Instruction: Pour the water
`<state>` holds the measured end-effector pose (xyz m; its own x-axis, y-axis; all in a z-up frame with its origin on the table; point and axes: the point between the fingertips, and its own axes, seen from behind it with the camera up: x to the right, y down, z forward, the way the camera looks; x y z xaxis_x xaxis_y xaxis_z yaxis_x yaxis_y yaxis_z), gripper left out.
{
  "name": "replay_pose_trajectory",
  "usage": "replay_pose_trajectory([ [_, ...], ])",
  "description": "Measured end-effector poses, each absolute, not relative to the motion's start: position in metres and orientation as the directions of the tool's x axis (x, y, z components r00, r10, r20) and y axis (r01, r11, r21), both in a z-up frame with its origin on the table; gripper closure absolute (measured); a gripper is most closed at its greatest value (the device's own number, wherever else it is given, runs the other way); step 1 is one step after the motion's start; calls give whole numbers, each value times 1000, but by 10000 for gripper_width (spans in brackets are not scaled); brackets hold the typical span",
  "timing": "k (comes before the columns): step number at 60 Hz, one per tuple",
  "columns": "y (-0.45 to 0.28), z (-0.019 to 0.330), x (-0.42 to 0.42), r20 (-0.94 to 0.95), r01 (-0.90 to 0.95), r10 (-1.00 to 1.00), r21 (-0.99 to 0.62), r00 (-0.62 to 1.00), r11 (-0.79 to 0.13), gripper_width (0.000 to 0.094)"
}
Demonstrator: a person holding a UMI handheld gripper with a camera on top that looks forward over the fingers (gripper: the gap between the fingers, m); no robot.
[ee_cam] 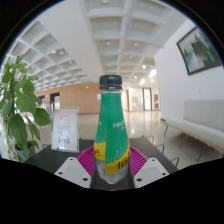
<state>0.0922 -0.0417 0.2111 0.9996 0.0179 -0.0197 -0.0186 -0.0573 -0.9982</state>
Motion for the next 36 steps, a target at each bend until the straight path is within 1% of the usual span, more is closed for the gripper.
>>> replay_pose_trajectory([
  [4,-30,172,124,-46,-45,2,-991,999,-128,507],
  [5,-31,158,99,-43,-44,-9,-989,999,-143,508],
  [7,-27,143,117,-36,-39,-17,-985,999,-168,508],
  [13,-22,95,120,-8,-11,-14,-971,1000,-237,507],
  [20,-25,55,124,19,16,-9,-955,1000,-296,500],
  [22,-22,61,124,17,15,-7,-968,1000,-252,499],
  [25,-25,57,124,15,11,-13,-965,1000,-261,501],
  [26,-23,62,128,14,10,-14,-967,1000,-254,498],
  [28,-24,59,127,14,10,-14,-965,1000,-263,476],
  [29,-24,62,127,12,8,-15,-967,1000,-256,448],
  [35,-29,57,123,-17,-23,-24,-954,1000,-300,336],
  [36,-31,58,123,-25,-33,-30,-951,999,-307,288],
])
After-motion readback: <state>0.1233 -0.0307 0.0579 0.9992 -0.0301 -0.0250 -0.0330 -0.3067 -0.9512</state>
